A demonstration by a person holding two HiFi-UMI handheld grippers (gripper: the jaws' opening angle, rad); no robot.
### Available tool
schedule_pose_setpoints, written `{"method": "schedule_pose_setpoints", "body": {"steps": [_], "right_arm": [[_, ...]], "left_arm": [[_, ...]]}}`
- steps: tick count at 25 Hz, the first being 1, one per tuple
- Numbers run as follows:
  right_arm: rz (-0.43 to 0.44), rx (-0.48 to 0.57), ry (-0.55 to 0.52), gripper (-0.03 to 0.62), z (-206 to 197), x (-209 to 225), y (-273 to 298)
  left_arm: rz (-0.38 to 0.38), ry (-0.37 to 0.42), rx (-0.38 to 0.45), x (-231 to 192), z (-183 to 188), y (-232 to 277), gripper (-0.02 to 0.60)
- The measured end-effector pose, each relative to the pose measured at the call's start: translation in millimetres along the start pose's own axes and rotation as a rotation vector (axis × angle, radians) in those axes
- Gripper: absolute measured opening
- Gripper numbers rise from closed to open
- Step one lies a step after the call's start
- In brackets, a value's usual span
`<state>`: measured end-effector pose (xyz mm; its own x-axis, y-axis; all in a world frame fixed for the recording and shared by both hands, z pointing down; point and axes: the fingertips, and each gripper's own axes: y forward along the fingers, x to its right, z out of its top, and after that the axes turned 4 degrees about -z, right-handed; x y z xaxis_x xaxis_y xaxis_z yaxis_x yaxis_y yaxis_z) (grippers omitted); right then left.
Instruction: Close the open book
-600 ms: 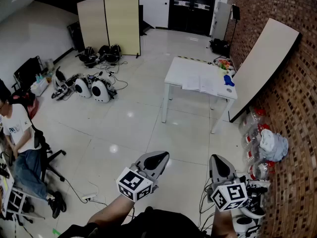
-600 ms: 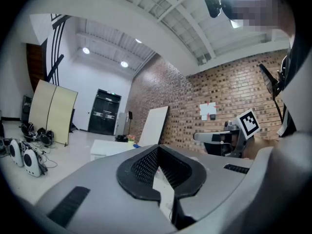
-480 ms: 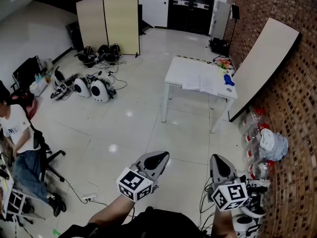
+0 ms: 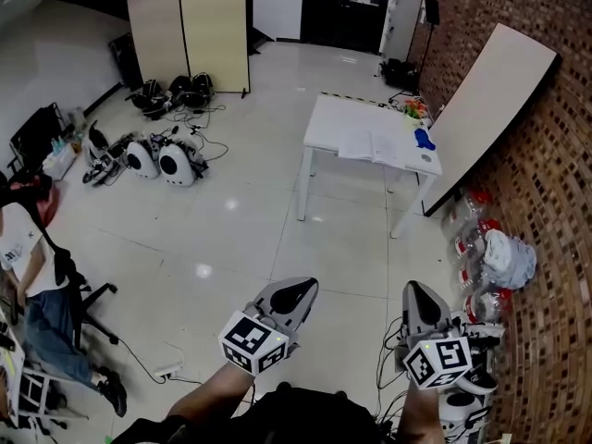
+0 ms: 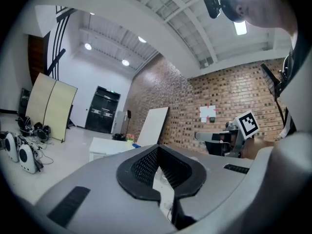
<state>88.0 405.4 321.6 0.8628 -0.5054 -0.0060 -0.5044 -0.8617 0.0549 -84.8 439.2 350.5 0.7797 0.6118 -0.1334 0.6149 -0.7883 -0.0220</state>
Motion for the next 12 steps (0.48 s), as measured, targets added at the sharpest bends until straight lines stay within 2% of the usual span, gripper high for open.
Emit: {"method": "schedule_pose_setpoints", "body": {"steps": [6,12], "right_arm": [[-0.003,-0.017,-0.024,0.0,-2.1,-10.3,18.3],[-0.011,-0.018,-0.028,0.0,-3.7,10.1,40.6]], "left_arm": [[-0.013,-0.021,0.0,-24.0,-2.3,4.6,-0.005],[-0.016,-0.016,-0.008,-39.4,-5.5,23.3,-0.005]]}}
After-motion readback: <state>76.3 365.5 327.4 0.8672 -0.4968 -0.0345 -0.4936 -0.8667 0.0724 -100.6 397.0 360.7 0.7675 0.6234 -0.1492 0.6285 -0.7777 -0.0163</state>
